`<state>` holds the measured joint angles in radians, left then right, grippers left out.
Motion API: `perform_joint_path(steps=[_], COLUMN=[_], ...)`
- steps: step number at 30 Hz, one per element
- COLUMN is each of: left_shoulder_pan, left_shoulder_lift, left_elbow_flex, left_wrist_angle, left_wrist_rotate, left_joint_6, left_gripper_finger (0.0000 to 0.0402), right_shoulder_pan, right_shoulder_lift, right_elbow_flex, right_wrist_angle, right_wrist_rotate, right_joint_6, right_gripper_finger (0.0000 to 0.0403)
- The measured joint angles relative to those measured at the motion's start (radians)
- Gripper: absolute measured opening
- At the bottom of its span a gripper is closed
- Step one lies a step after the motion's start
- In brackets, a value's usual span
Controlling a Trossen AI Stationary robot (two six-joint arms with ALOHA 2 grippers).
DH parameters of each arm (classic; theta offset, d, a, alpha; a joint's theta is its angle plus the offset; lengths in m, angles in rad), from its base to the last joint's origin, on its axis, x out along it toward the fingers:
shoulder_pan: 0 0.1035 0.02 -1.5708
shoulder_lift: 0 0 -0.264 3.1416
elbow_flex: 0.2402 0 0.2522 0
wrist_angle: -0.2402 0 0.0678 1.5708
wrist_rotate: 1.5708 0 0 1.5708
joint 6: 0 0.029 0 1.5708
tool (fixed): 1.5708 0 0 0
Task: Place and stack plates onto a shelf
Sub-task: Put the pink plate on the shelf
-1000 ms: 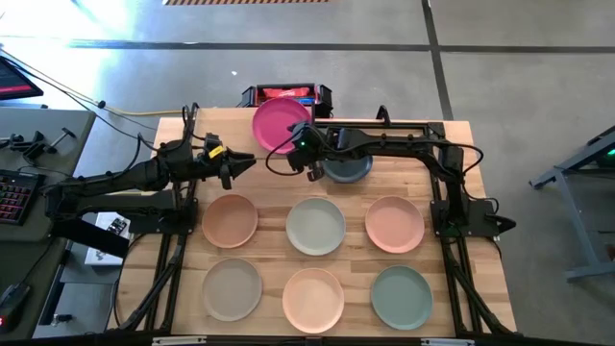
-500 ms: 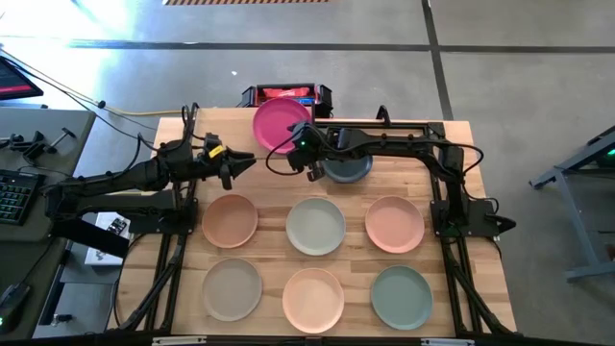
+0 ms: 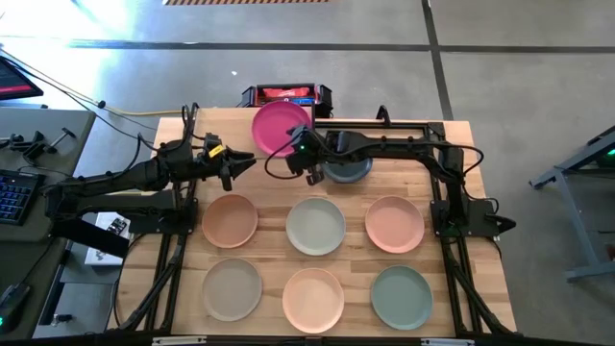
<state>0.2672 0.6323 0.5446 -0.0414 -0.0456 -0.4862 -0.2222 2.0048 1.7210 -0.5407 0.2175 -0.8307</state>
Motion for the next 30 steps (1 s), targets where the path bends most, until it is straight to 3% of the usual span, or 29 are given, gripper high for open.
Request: perform_joint_path(steps=[30], left_shoulder_pan=[0.000], left_shoulder_lift=[0.000], left_elbow_flex=[0.000], left_wrist_angle=[0.000], left_wrist_rotate=[0.000], left_joint_6=[0.000], left_gripper_finger=[0.0126], right_shoulder_pan=[-0.009], right_shoulder_lift=[-0.004], right_elbow_flex=[0.000], right_wrist_angle=[-0.021], right_wrist_rotate=[-0.026], right_joint_6=[0.045], right_gripper_finger=[0.0004])
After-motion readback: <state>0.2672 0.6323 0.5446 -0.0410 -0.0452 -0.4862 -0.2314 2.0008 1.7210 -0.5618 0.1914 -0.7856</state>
